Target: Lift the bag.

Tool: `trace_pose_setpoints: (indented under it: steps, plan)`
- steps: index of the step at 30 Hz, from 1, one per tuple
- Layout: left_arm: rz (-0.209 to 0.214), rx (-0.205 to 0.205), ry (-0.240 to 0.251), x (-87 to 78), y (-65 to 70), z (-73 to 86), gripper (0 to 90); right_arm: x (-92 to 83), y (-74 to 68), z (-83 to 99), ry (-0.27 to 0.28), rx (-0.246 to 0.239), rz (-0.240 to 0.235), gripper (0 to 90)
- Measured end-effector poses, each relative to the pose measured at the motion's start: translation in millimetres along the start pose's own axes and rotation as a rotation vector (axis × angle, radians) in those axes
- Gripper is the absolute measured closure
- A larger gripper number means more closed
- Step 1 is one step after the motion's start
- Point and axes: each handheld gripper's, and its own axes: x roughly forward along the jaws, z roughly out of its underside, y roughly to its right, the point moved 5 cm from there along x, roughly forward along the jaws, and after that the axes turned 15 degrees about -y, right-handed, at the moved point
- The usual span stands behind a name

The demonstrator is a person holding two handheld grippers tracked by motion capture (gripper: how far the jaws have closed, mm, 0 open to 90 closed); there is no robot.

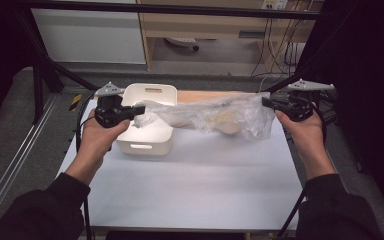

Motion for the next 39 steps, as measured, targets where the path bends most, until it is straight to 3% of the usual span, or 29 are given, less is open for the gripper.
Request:
trace_pose_setpoints:
  steps: [7, 15, 23, 34, 39]
  plan:
    - [0.066, 0.007, -0.003, 0.9, 18.3, 38.2, 90.0, -1.2, -11.2, 34.2, -0.027, -0.004, -0.005, 90.0]
    - [0.121, 0.016, -0.052, 11.3, 35.8, 84.9, 90.0, 0.3, -21.7, 77.0, -0.052, 0.018, -0.037, 90.0]
    - [0.172, 0.008, -0.096, 23.4, 47.6, 125.3, 89.9, 0.5, -34.7, 113.5, -0.082, 0.008, -0.044, 90.0]
    - [0.199, -0.003, -0.136, 41.0, 57.5, 168.1, 89.6, 9.2, -46.6, 159.6, -0.175, 0.002, -0.044, 90.0]
    - [0.203, -0.005, -0.158, 46.6, 60.3, 181.6, 89.5, 16.2, -51.8, 178.6, -0.206, 0.026, -0.043, 90.0]
